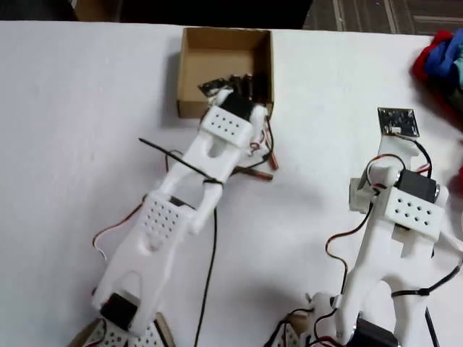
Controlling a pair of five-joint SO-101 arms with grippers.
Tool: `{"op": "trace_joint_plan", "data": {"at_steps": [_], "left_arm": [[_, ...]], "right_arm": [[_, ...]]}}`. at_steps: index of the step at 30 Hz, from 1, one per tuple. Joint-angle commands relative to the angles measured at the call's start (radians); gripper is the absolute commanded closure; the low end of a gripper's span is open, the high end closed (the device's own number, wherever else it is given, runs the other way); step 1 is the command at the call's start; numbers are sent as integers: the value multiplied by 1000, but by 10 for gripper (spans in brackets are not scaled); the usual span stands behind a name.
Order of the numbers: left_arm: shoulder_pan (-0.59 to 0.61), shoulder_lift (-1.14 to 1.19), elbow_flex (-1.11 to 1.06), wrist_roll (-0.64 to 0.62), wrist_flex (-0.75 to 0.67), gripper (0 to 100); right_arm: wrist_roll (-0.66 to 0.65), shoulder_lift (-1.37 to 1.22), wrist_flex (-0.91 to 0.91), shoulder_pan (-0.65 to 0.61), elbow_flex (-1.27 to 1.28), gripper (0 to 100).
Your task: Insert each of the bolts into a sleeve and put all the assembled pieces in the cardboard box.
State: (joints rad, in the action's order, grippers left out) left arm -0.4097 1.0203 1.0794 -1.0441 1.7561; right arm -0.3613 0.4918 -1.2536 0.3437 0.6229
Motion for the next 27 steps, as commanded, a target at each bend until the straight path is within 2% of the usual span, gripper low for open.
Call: {"op": "trace_joint_plan", "data": {"at_steps": [1, 6, 11, 18, 20, 27], "left_arm": [[-18, -9, 27, -23, 23, 735], [-20, -11, -74, -17, 23, 828], [-8, -9, -174, -15, -3, 830], [51, -9, -179, 2, -14, 835], [63, -8, -179, 66, -12, 835], [69, -20, -171, 443, -5, 835]], "right_arm": [[0, 47, 15, 12, -6, 978], [0, 47, 33, 12, -8, 978], [3, 45, 48, 5, -8, 978], [6, 45, 48, 12, -8, 978], [2, 45, 48, 12, -6, 978], [5, 45, 44, 12, -5, 978]]}}
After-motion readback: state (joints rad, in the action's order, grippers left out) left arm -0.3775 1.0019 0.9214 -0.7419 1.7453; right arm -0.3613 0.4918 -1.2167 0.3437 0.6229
